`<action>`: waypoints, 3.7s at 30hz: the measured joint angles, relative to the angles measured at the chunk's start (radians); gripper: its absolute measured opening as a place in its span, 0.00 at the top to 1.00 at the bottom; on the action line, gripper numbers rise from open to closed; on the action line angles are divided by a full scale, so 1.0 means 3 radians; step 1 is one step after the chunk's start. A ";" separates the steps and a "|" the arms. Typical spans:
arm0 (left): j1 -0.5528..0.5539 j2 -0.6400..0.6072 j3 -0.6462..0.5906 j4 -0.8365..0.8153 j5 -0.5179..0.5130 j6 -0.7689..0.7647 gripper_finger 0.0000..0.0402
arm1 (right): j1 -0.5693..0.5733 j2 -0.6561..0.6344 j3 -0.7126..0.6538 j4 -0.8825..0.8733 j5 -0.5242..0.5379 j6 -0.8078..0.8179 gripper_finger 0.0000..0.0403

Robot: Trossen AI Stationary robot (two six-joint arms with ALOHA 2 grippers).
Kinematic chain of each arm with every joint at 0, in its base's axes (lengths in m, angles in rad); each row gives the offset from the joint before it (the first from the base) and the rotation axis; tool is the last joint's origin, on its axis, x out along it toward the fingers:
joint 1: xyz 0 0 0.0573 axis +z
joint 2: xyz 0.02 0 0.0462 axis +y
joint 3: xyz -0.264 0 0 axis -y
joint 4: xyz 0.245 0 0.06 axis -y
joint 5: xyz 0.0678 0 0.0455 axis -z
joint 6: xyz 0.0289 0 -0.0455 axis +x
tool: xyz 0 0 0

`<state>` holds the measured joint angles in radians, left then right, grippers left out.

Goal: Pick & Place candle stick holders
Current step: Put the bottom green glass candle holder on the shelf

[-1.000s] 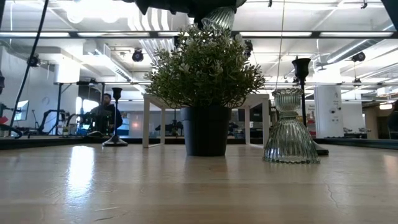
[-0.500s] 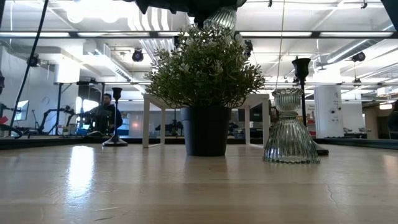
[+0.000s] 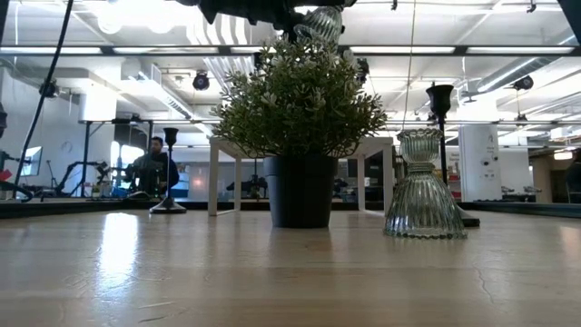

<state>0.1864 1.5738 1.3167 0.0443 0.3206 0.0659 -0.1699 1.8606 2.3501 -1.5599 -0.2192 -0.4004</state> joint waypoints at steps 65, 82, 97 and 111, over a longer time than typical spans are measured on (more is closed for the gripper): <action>0.0009 -0.0021 0.0231 -0.0541 -0.0290 0.0299 0.67 | -0.0022 -0.0665 -0.0003 -0.0035 0.0143 0.1122 0.45; 0.0062 -0.0496 -0.0248 -0.0291 -0.0690 0.0374 0.67 | 0.0160 -0.2023 -0.2035 0.0068 0.0420 0.2051 0.62; 0.0094 -0.0629 -0.0595 0.0537 -0.1483 0.0146 0.67 | 0.0177 -0.3219 -0.4244 0.1232 0.0909 0.3089 0.97; 0.0093 0.0049 -0.0594 0.1780 -0.2753 0.0040 0.67 | 0.0172 -0.3360 -0.5001 0.1557 0.2119 0.3258 0.97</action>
<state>0.2142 1.5885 1.1385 0.5782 -0.5052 0.0779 -0.1184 0.8528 0.8497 -1.0928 0.4166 0.5770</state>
